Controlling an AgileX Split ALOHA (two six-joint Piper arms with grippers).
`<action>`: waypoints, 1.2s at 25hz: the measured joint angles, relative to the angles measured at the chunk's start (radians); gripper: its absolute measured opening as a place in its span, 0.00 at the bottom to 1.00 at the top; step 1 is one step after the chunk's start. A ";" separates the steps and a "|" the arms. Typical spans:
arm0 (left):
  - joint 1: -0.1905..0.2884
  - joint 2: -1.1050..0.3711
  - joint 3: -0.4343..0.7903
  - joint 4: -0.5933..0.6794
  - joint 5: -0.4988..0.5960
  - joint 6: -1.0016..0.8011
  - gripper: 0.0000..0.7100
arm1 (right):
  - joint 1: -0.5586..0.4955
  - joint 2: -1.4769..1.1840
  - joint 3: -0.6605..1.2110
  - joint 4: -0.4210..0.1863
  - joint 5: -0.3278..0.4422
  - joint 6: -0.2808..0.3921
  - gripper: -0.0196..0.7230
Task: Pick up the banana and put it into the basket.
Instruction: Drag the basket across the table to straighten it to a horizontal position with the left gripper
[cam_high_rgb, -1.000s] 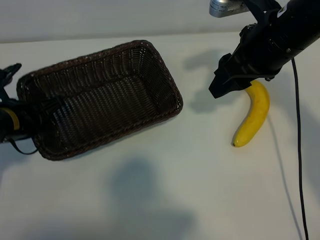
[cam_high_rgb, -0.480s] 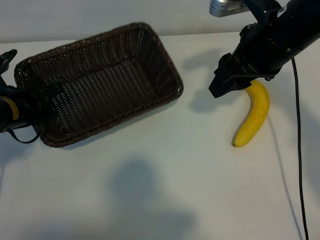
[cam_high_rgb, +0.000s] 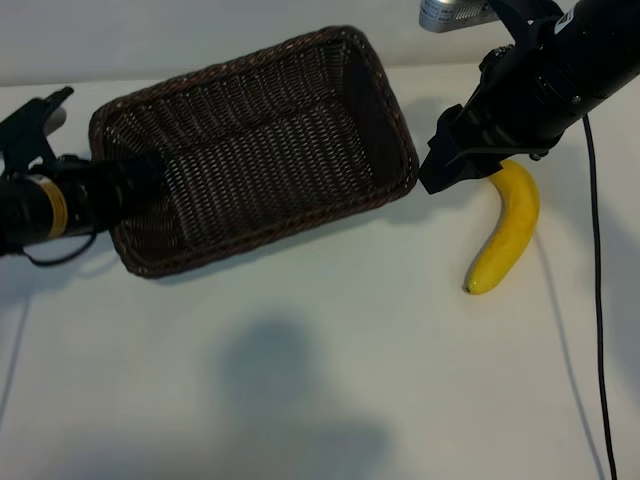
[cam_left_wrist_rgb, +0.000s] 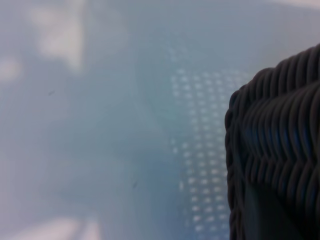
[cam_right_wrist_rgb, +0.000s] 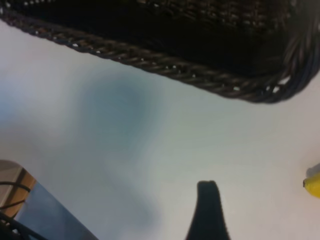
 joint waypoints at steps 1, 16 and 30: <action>0.012 0.012 -0.029 0.081 -0.023 -0.064 0.23 | 0.000 0.000 0.000 0.000 0.000 0.001 0.76; 0.054 0.163 -0.185 0.292 -0.255 -0.170 0.23 | 0.000 0.000 0.000 0.000 0.001 0.011 0.76; 0.054 0.254 -0.187 0.301 -0.286 -0.170 0.23 | 0.000 0.000 0.000 0.001 0.002 0.019 0.76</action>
